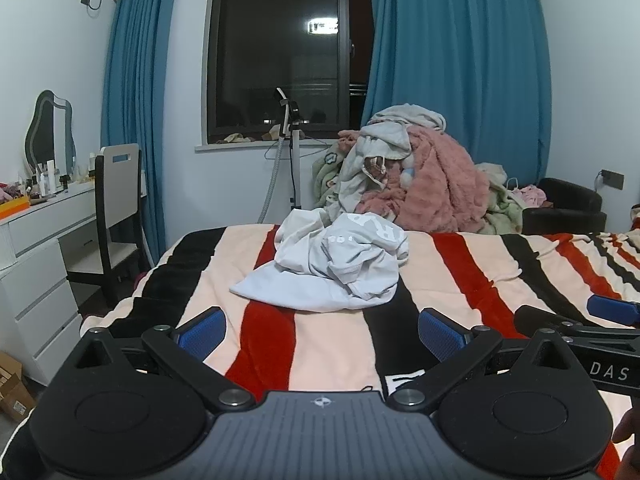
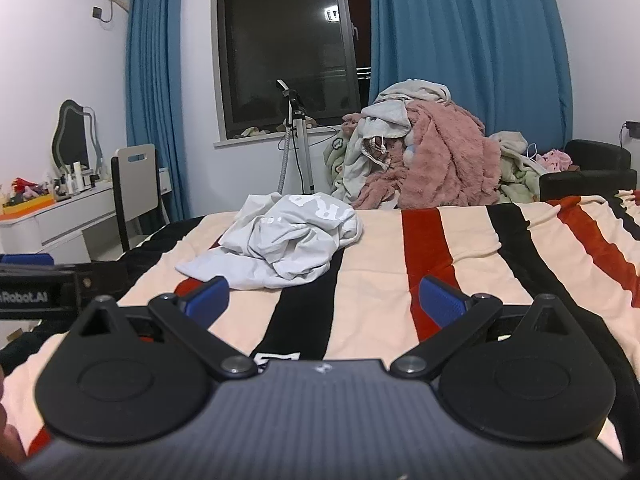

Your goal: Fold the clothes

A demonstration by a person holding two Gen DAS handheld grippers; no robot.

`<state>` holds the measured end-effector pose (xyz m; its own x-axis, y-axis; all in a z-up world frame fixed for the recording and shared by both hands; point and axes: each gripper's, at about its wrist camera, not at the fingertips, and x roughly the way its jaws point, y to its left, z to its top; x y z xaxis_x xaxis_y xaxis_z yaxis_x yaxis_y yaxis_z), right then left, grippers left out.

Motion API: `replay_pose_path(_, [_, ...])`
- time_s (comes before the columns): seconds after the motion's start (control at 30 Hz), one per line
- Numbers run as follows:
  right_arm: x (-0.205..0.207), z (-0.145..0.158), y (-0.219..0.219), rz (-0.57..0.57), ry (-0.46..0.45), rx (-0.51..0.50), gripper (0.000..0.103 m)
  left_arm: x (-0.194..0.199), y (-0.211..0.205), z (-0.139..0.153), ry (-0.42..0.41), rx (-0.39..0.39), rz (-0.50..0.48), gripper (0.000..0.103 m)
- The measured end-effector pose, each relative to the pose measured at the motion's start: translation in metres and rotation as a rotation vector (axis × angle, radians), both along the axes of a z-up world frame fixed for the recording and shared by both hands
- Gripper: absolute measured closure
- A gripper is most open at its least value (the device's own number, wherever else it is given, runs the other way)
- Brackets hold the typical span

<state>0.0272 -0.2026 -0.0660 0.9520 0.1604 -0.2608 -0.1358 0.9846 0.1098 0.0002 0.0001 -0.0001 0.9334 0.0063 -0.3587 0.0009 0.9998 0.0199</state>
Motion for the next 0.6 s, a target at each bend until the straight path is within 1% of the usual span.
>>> replay_pose_path(0.23, [-0.0001, -0.0015, -0.0008, -0.006, 0.004, 0.027, 0.0, 0.0005, -0.001, 0.0003, -0.009, 0.014, -0.004, 0.0])
replay_pose_path(0.37, [0.0008, -0.0004, -0.0019, -0.008, 0.007, 0.026, 0.0, -0.0044, -0.0047, 0.0007, -0.026, 0.022, 0.002, 0.0])
replay_pose_path(0.6, [0.0012, -0.0002, -0.0025, -0.01, 0.003, 0.028, 0.0, -0.0023, -0.007, -0.0026, -0.03, 0.033, 0.005, 0.0])
